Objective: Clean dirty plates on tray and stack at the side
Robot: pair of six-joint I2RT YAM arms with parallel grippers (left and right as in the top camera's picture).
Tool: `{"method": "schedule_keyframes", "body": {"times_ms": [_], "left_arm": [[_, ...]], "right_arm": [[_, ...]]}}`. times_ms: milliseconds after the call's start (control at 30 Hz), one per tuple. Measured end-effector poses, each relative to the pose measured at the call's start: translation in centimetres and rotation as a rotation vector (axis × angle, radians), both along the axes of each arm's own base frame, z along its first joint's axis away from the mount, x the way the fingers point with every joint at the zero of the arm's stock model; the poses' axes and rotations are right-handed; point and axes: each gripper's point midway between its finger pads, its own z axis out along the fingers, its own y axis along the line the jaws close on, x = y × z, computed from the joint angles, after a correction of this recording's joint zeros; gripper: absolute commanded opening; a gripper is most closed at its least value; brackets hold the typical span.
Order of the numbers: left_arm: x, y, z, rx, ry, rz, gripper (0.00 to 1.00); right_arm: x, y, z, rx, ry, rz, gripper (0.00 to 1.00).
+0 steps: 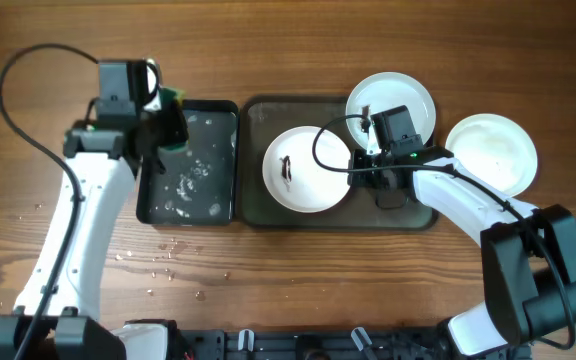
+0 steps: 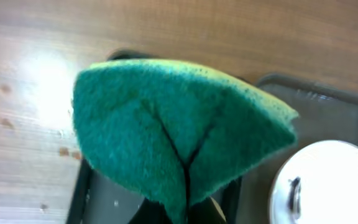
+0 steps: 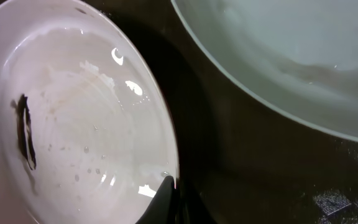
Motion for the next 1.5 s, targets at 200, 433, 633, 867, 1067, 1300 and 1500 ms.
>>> {"method": "schedule_keyframes", "body": {"times_ms": [200, 433, 633, 867, 1067, 1300, 1500], "left_arm": [[1.3, 0.4, 5.0, 0.032, 0.025, 0.015, 0.04], [2.5, -6.6, -1.6, 0.009, 0.183, -0.111, 0.04], [2.0, -14.9, -4.0, -0.08, 0.207, -0.224, 0.04], [-0.5, -21.2, -8.1, -0.105, 0.311, -0.276, 0.04], [-1.3, -21.9, -11.0, -0.1, 0.385, -0.226, 0.04], [-1.5, -21.1, -14.7, -0.04, 0.453, -0.187, 0.04], [-1.5, -21.2, -16.6, -0.031, 0.482, -0.185, 0.04]], "right_arm": [[0.0, 0.0, 0.0, 0.002, 0.002, 0.001, 0.04], [-0.1, 0.0, 0.0, 0.002, 0.002, 0.001, 0.04], [-0.1, 0.0, 0.0, 0.002, 0.002, 0.002, 0.04], [-0.1, 0.0, 0.0, 0.002, 0.003, 0.002, 0.04], [-0.1, 0.0, 0.0, 0.002, 0.003, 0.001, 0.04], [-0.1, 0.0, 0.0, 0.002, 0.003, 0.002, 0.04], [-0.1, 0.0, 0.0, 0.002, 0.003, 0.002, 0.04]]}}
